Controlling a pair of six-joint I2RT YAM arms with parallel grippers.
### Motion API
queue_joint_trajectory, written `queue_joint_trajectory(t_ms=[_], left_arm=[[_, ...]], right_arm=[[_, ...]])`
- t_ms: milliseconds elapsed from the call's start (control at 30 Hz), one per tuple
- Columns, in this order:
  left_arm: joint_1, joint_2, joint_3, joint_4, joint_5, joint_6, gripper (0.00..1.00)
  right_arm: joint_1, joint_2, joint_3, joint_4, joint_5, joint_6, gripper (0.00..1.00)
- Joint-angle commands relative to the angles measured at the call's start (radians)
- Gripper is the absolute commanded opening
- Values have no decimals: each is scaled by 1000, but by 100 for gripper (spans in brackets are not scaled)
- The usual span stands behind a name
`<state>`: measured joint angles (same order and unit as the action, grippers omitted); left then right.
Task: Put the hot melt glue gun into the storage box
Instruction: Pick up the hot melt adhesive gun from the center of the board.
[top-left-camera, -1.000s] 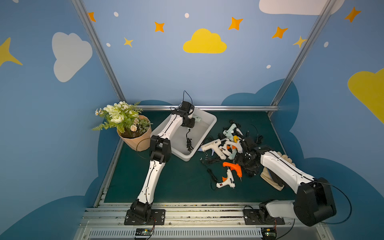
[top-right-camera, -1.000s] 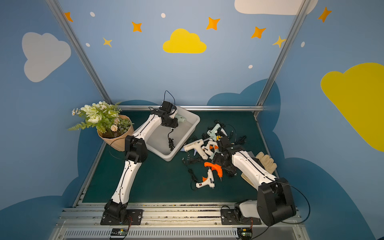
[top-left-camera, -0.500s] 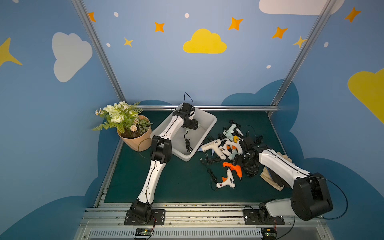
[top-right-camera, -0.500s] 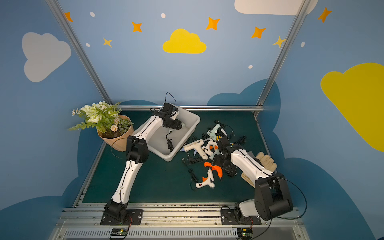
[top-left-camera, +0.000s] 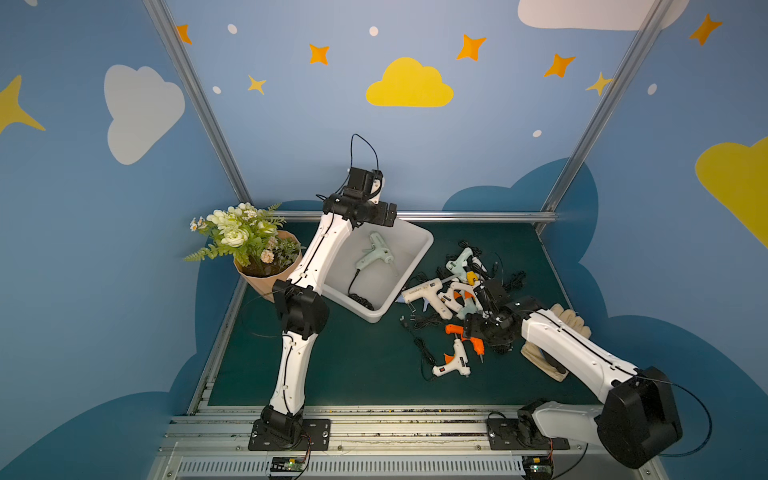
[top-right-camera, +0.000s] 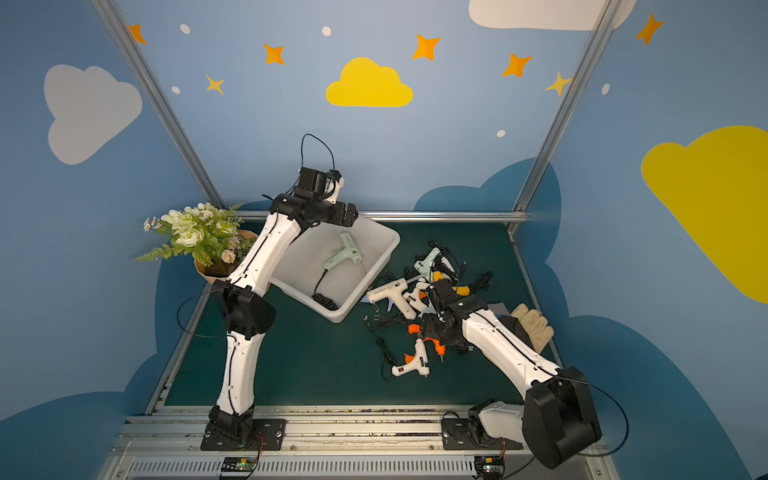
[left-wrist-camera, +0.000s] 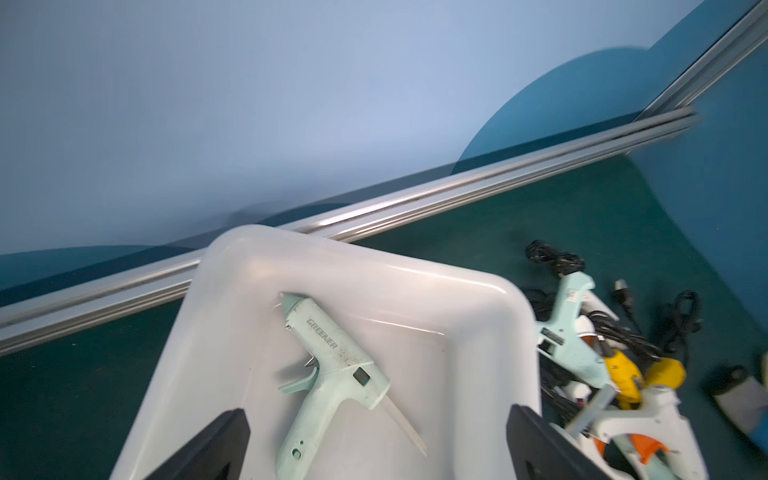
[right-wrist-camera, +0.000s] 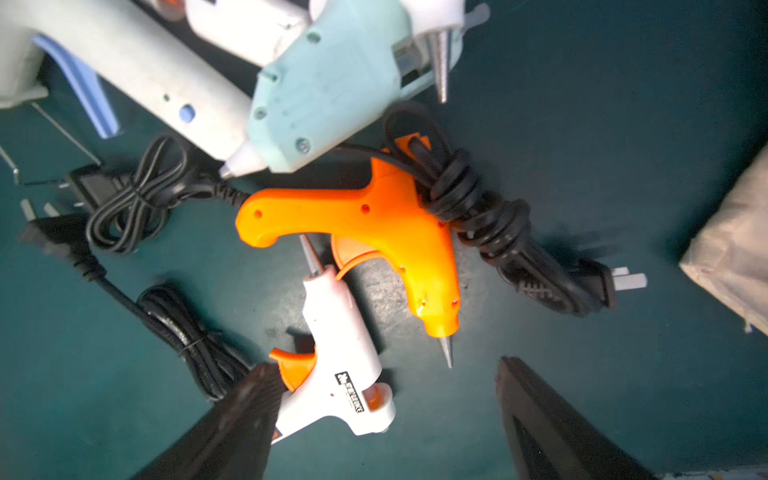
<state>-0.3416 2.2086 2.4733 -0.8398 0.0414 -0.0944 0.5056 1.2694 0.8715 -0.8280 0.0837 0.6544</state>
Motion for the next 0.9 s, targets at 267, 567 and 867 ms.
queue_joint_trajectory(t_ms=[267,567,867], left_arm=[[-11,-487,-705,289,142,-214,100],[-22,-1070,-1459,755,65,-442,100],[-14,-1297,-1618,729,-33,-438,100]], right_arm=[[91,-70,-142,61,-155,75,69],[88,49,-100,122,-163,36,42],[42,227,-17,125,-126,-4,47]])
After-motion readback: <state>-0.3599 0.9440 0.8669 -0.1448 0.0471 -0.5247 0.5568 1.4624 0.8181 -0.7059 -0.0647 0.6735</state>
